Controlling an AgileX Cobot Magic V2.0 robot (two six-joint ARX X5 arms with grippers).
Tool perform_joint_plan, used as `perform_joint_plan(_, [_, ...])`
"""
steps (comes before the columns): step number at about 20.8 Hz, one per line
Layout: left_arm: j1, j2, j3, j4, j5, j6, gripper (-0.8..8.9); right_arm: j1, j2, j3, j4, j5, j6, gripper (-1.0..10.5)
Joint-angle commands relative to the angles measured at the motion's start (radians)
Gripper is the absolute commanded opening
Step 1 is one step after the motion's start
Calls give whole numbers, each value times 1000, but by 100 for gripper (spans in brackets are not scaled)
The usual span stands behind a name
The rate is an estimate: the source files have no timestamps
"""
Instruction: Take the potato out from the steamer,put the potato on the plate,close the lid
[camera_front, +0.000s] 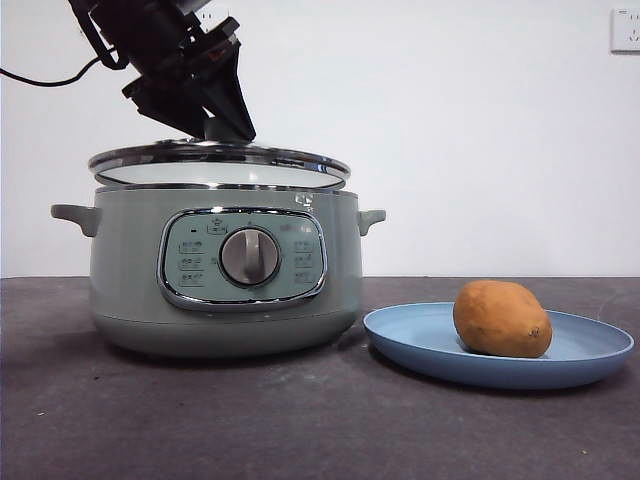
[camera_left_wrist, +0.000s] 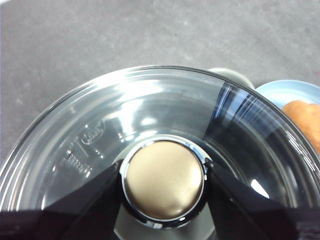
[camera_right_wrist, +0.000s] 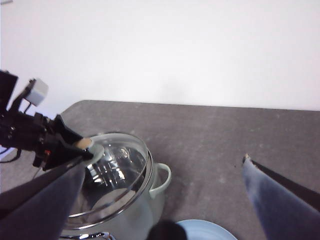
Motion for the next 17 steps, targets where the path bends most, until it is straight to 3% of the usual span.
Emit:
perform_joint_plan(1, [-7, -3, 16, 42, 8, 12, -9, 0, 1, 3, 6, 3, 9, 567])
perform_joint_plan(15, [-29, 42, 16, -23, -63, 12, -9, 0, 13, 3, 6, 2, 8, 567])
perform_joint_plan(17, [-29, 43, 16, -48, -62, 11, 36, 0, 13, 3, 3, -4, 9, 567])
